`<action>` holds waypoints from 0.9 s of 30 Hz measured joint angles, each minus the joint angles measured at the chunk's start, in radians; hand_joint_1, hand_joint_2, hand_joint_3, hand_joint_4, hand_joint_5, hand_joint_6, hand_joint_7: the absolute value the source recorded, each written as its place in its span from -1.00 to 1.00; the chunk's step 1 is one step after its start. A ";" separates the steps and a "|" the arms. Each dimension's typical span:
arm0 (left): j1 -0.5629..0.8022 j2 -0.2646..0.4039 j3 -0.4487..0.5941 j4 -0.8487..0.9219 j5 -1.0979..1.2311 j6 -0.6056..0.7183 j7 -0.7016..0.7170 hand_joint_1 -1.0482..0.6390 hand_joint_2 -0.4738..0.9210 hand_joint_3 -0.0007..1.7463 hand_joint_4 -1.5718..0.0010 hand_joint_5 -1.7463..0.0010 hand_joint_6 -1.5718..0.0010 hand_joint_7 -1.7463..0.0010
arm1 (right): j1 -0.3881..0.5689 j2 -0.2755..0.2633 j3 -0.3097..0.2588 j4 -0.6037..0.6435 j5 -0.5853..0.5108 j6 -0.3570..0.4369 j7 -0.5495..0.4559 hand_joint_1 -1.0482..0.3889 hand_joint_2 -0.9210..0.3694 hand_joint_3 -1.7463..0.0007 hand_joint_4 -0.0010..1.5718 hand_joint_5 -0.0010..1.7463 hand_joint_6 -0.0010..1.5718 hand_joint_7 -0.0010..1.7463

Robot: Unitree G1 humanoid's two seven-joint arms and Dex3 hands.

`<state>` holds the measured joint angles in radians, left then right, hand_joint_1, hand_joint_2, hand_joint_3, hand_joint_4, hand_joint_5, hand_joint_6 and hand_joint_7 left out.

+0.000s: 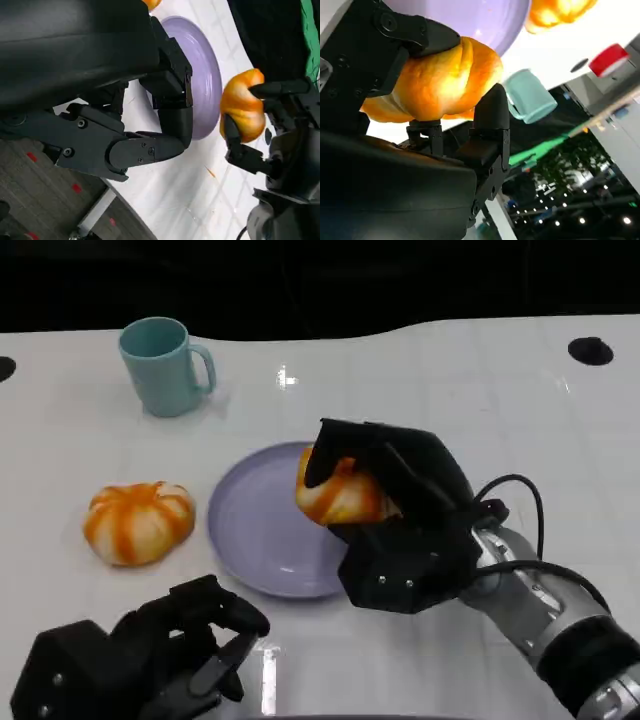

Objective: Grasp the bread from the table and place it into the plate.

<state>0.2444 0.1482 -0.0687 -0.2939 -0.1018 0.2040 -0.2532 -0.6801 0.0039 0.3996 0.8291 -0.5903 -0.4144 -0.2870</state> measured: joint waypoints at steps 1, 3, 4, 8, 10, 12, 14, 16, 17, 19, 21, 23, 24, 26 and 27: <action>0.002 -0.001 -0.002 -0.002 0.001 0.000 0.000 -0.26 1.00 -0.47 0.22 -1.00 0.23 -0.50 | -0.006 0.002 0.000 0.016 0.000 0.000 -0.001 0.33 -0.07 -0.43 0.06 1.00 0.10 0.18; 0.004 -0.002 -0.005 -0.005 0.004 0.000 0.000 -0.25 1.00 -0.46 0.20 -1.00 0.22 -0.50 | -0.018 0.012 -0.001 0.038 0.009 0.004 0.004 0.28 -0.26 -0.12 -0.10 0.76 0.06 -0.20; 0.008 -0.002 -0.006 -0.007 0.005 0.000 0.000 -0.25 1.00 -0.46 0.20 -1.00 0.22 -0.50 | -0.024 0.018 -0.003 0.046 0.014 0.009 0.013 0.26 -0.38 0.05 -0.14 0.66 0.07 -0.37; 0.018 -0.005 -0.007 -0.026 0.007 0.000 0.001 -0.24 1.00 -0.44 0.21 -1.00 0.23 -0.50 | -0.031 0.025 -0.004 0.061 0.030 0.048 0.065 -0.01 -0.67 0.42 -0.55 -0.29 -0.20 -0.88; 0.018 -0.005 -0.007 -0.028 0.008 0.000 0.001 -0.24 1.00 -0.45 0.21 -1.00 0.23 -0.50 | -0.032 0.021 0.003 0.060 0.028 0.059 0.095 -0.15 -0.91 0.72 -0.76 -0.54 -0.41 -0.97; 0.019 -0.007 -0.008 -0.029 0.011 0.000 0.002 -0.24 1.00 -0.46 0.22 -1.00 0.23 -0.49 | -0.032 0.013 0.020 0.056 0.022 0.070 0.126 -0.29 -0.98 0.75 -0.92 -0.63 -0.58 -0.99; 0.020 -0.008 -0.010 -0.030 0.016 0.000 0.002 -0.24 1.00 -0.46 0.22 -1.00 0.23 -0.49 | -0.032 -0.001 0.036 0.045 0.008 0.088 0.170 -0.36 -1.00 0.72 -0.98 -0.67 -0.66 -1.00; 0.022 -0.009 -0.011 -0.030 0.016 0.000 0.002 -0.25 1.00 -0.47 0.23 -1.00 0.23 -0.48 | -0.031 -0.017 0.042 0.019 0.008 0.111 0.219 -0.42 -1.00 0.69 -1.00 -0.74 -0.73 -1.00; 0.022 -0.010 -0.011 -0.030 0.017 0.000 0.002 -0.25 1.00 -0.47 0.23 -1.00 0.22 -0.49 | -0.031 -0.025 0.043 0.004 0.008 0.118 0.239 -0.43 -1.00 0.69 -1.00 -0.76 -0.74 -1.00; 0.022 -0.010 -0.013 -0.031 0.019 0.000 0.003 -0.25 1.00 -0.47 0.23 -1.00 0.21 -0.49 | -0.028 -0.040 0.043 -0.034 0.009 0.137 0.278 -0.48 -1.00 0.66 -1.00 -0.81 -0.77 -1.00; 0.021 -0.012 -0.017 -0.032 0.021 0.001 0.005 -0.25 1.00 -0.47 0.23 -1.00 0.22 -0.49 | -0.022 -0.050 0.043 -0.077 0.011 0.160 0.321 -0.53 -1.00 0.62 -1.00 -0.88 -0.82 -0.99; 0.020 -0.015 -0.019 -0.032 0.021 0.001 0.005 -0.25 1.00 -0.46 0.23 -1.00 0.22 -0.48 | -0.008 -0.061 0.044 -0.125 0.012 0.195 0.372 -0.56 -1.00 0.60 -1.00 -0.93 -0.86 -1.00; 0.019 -0.017 -0.019 -0.032 0.020 0.001 0.005 -0.26 1.00 -0.46 0.23 -1.00 0.23 -0.48 | 0.002 -0.069 0.044 -0.151 0.014 0.213 0.397 -0.56 -1.00 0.59 -1.00 -0.94 -0.87 -1.00; 0.019 -0.018 -0.019 -0.032 0.020 0.001 0.006 -0.27 1.00 -0.46 0.22 -1.00 0.22 -0.49 | 0.029 -0.085 0.043 -0.204 0.024 0.241 0.446 -0.55 -1.00 0.60 -0.98 -0.94 -0.87 -0.99; 0.018 -0.018 -0.020 -0.032 0.021 0.001 0.009 -0.27 1.00 -0.46 0.22 -1.00 0.22 -0.49 | 0.045 -0.094 0.043 -0.227 0.031 0.249 0.463 -0.55 -1.00 0.60 -0.99 -0.94 -0.88 -1.00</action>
<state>0.2625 0.1301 -0.0885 -0.3261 -0.0812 0.2048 -0.2447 -0.6348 -0.0896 0.4427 0.6022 -0.5595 -0.1656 0.1759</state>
